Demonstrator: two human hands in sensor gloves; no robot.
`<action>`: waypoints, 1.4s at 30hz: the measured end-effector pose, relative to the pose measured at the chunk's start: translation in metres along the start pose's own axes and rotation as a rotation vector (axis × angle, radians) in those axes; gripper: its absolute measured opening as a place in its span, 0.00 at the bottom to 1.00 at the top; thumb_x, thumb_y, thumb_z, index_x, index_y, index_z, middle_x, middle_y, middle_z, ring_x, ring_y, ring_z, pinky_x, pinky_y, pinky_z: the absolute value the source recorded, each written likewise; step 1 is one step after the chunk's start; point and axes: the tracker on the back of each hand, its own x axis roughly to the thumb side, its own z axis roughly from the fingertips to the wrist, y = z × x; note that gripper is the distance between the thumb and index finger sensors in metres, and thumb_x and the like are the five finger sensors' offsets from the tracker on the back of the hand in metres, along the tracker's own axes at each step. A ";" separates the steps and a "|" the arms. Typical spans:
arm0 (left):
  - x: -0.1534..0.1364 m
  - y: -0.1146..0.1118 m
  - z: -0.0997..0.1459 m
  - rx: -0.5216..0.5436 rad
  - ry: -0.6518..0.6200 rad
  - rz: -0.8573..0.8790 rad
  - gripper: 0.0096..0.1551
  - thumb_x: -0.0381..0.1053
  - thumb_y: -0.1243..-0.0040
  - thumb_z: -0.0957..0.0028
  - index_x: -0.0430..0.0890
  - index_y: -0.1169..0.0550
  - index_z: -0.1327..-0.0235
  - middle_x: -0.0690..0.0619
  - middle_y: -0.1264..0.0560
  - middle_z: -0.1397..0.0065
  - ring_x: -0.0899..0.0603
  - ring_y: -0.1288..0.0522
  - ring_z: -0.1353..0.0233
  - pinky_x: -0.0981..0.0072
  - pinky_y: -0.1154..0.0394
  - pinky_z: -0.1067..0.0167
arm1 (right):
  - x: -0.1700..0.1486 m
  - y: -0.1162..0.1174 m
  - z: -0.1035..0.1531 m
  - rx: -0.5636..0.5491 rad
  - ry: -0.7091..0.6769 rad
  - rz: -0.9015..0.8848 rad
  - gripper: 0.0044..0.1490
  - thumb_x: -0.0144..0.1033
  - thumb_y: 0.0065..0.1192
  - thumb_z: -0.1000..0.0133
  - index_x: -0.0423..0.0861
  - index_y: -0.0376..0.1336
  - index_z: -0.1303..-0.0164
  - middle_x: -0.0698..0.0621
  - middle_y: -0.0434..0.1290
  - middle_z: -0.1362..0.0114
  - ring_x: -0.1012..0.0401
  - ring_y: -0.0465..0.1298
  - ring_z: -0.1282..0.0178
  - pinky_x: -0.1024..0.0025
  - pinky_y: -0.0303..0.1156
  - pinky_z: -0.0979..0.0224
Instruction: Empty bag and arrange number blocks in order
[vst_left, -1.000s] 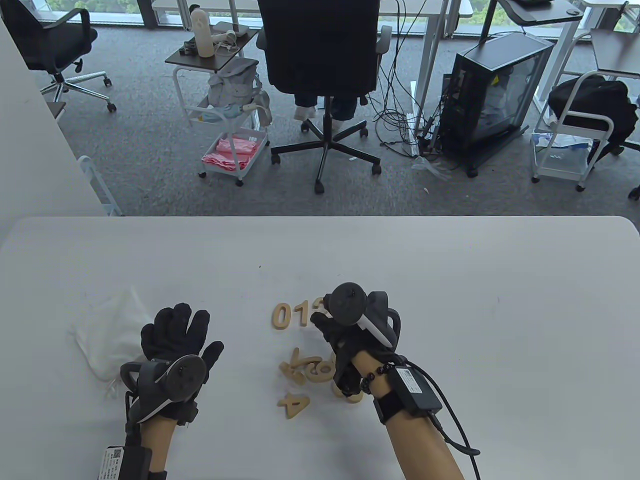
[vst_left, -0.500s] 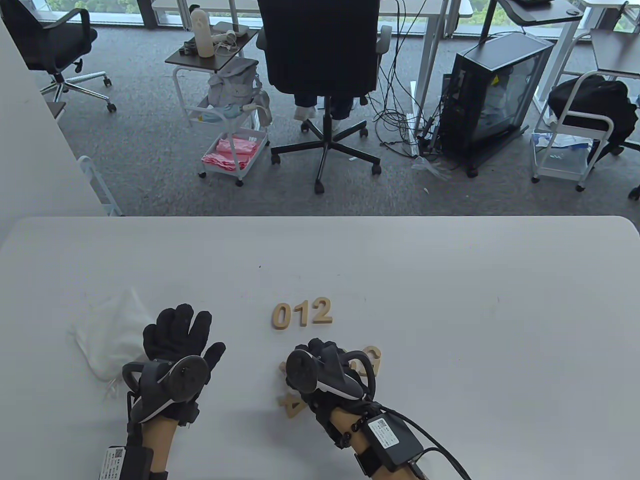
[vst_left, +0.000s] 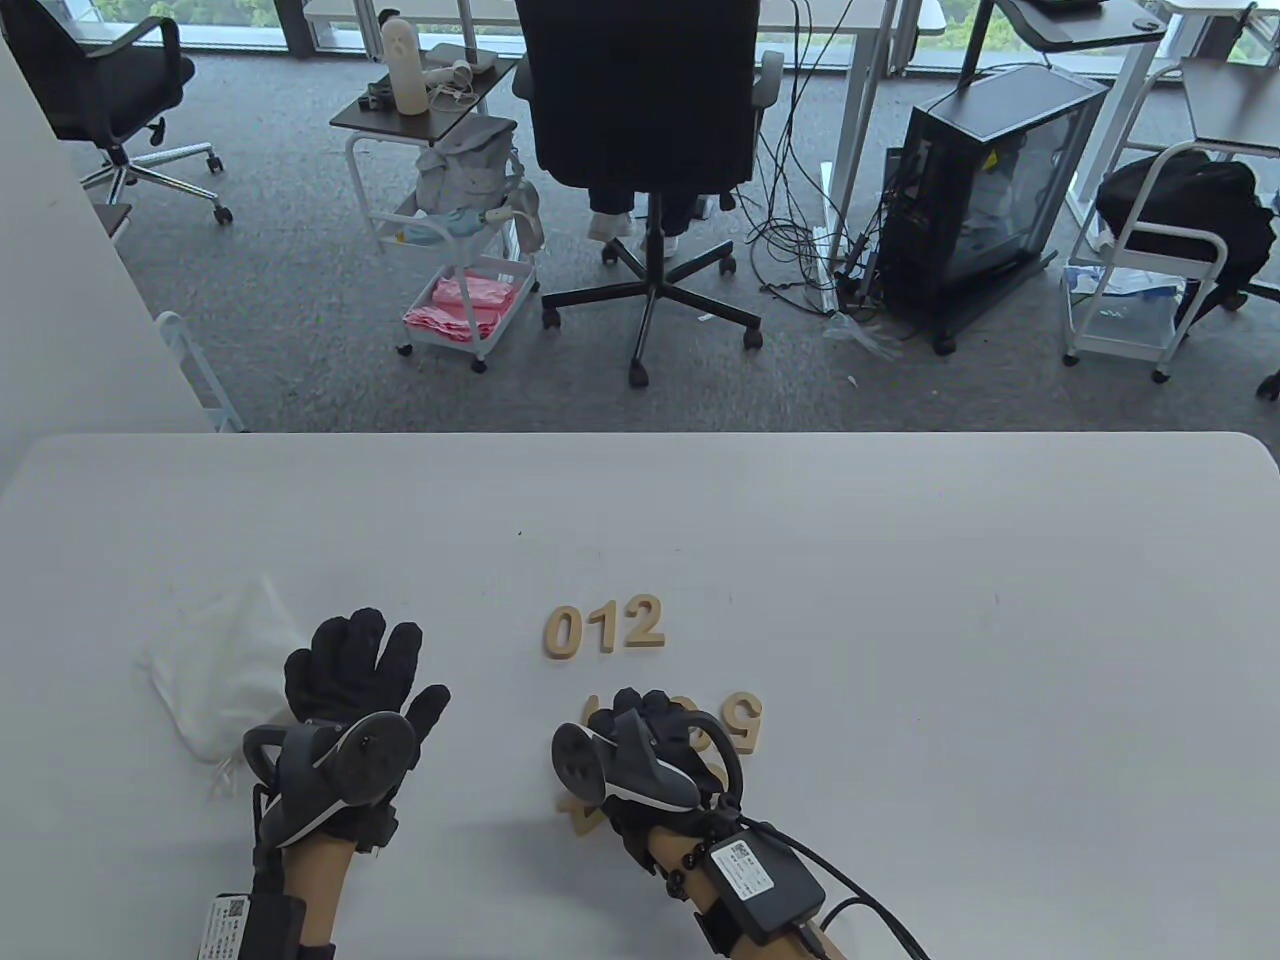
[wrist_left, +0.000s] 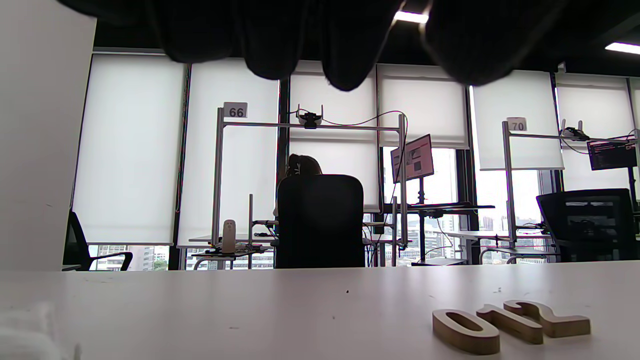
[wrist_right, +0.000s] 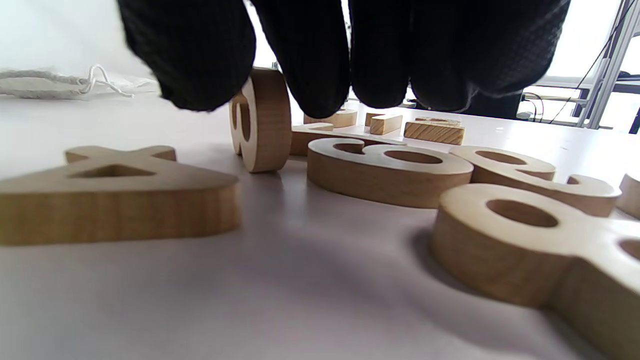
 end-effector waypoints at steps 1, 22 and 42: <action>0.000 0.000 0.000 -0.003 -0.001 0.000 0.40 0.63 0.43 0.45 0.44 0.29 0.23 0.31 0.38 0.18 0.18 0.37 0.22 0.17 0.42 0.33 | 0.000 0.000 0.000 0.004 -0.006 0.002 0.36 0.47 0.68 0.46 0.37 0.70 0.34 0.31 0.68 0.25 0.31 0.71 0.30 0.34 0.71 0.29; 0.000 0.000 0.000 -0.010 0.006 0.001 0.40 0.63 0.43 0.45 0.44 0.29 0.23 0.31 0.38 0.18 0.18 0.37 0.22 0.17 0.42 0.33 | -0.047 -0.036 0.014 -0.175 0.057 -0.502 0.28 0.41 0.63 0.43 0.38 0.68 0.37 0.35 0.77 0.34 0.45 0.88 0.46 0.56 0.89 0.45; -0.001 0.002 -0.001 -0.003 0.007 0.000 0.40 0.63 0.43 0.45 0.44 0.29 0.23 0.31 0.38 0.18 0.18 0.37 0.22 0.17 0.42 0.33 | -0.153 -0.047 0.015 -0.355 0.277 -0.797 0.29 0.34 0.67 0.43 0.36 0.65 0.34 0.32 0.72 0.31 0.44 0.87 0.43 0.52 0.89 0.44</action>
